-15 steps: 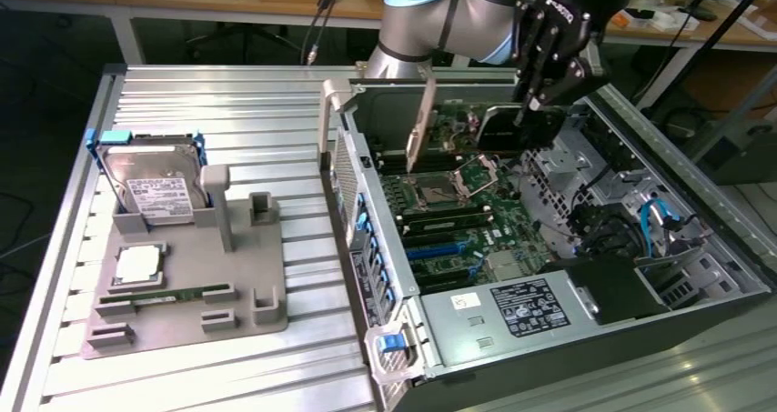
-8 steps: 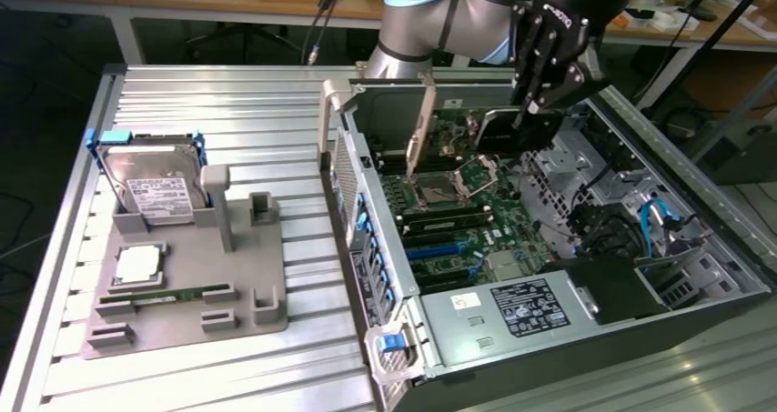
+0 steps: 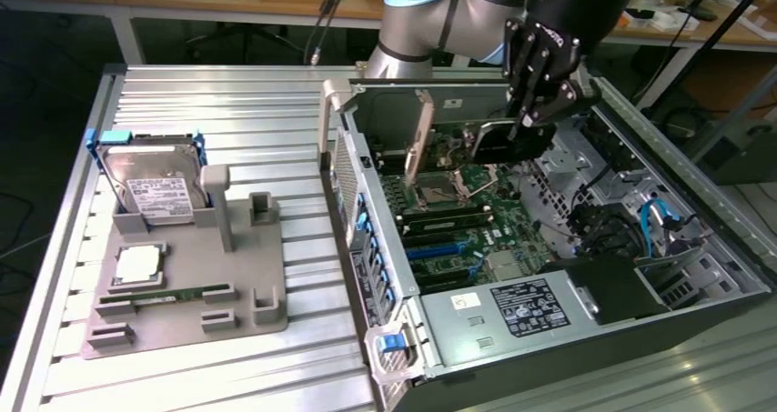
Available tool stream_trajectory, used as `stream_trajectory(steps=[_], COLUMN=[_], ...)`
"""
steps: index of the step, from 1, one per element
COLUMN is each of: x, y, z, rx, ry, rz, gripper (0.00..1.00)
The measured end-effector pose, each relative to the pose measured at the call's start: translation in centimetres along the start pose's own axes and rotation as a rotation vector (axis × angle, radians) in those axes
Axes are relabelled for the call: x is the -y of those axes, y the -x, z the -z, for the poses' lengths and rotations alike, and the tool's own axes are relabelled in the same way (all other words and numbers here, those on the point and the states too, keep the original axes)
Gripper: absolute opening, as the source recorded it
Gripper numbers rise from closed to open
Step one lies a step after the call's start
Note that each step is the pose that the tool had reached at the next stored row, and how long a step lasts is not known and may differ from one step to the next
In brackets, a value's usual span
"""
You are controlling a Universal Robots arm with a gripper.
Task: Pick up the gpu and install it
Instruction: 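Insert the gpu into the slot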
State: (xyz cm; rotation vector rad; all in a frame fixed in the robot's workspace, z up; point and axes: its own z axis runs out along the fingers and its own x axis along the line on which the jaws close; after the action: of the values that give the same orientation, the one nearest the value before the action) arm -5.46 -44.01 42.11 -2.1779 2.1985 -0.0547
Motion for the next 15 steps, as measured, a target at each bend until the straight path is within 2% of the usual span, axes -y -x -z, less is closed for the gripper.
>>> stream_trajectory(steps=[15], x=[0.49], y=[0.0], z=[-3.36], rx=[0.0004], ry=[0.0], rz=[0.007], gripper=[0.27])
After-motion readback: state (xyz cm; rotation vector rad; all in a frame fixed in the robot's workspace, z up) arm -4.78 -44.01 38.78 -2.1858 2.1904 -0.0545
